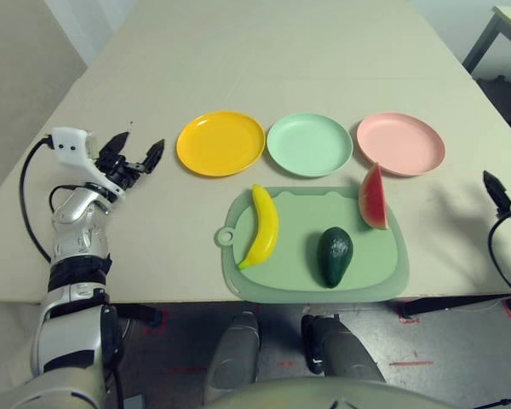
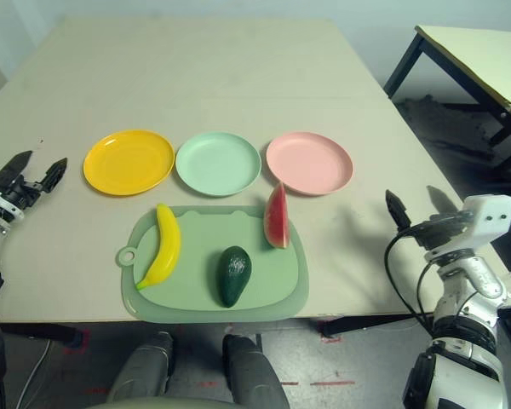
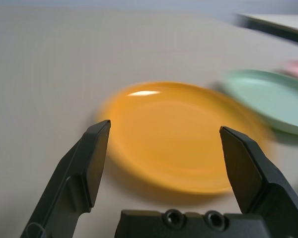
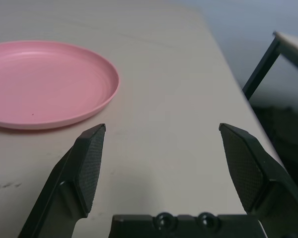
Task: Place the fruits into color-matched plates.
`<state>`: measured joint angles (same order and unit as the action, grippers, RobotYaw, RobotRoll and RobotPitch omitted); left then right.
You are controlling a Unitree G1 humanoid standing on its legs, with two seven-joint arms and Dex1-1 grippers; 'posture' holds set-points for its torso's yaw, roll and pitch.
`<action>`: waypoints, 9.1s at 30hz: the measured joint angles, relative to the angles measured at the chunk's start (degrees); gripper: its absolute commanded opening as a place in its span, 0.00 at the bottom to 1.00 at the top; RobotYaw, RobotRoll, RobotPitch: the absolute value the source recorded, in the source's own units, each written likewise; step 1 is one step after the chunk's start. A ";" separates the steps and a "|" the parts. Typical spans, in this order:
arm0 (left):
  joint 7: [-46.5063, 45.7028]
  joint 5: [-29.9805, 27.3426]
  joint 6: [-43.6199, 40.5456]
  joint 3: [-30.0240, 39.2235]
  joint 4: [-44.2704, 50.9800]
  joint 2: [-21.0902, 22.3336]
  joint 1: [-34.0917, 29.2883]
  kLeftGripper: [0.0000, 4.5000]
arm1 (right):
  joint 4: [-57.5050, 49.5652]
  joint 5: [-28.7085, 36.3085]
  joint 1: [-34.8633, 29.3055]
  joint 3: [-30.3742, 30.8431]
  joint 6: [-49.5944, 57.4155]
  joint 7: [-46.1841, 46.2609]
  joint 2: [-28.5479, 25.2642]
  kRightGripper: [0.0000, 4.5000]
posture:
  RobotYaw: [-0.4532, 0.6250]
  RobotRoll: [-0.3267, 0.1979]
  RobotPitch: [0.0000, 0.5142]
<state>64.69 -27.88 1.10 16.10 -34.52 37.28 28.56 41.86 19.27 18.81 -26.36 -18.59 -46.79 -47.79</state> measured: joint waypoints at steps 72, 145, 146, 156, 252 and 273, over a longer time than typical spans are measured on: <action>17.12 -1.93 -3.24 -9.21 22.97 0.81 -7.17 1.00 | 7.95 -30.59 50.19 70.14 -40.78 -44.73 7.56 0.46 | 0.51 0.62 0.39; 10.38 0.55 -9.41 -10.47 25.92 2.61 -4.77 1.00 | 23.74 -48.98 66.84 60.99 -27.92 -32.76 11.16 0.99 | 0.47 0.62 0.35; 12.47 -0.81 -9.83 -10.48 26.64 2.98 -5.43 1.00 | 18.64 -44.73 64.95 60.54 -28.11 -36.97 10.17 0.99 | 0.46 0.62 0.35; 21.99 -4.03 -9.87 -10.78 29.90 5.89 -7.16 1.00 | -32.12 -17.38 51.53 67.75 -9.44 -45.18 -5.13 0.99 | 0.46 0.62 0.36; 20.97 -1.86 -7.72 -12.26 28.53 4.57 -5.35 1.00 | -41.31 -26.45 39.80 71.30 13.52 -45.53 3.77 0.55 | 0.44 0.62 0.39; 23.32 -1.88 -8.34 -12.50 28.00 4.64 -5.06 1.00 | -49.45 -19.10 43.93 70.49 14.37 -45.53 -0.55 0.98 | 0.44 0.62 0.39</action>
<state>88.01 -29.76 -7.25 3.60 -6.52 41.92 23.50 -7.59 0.17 62.74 44.13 -4.22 -92.32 -48.35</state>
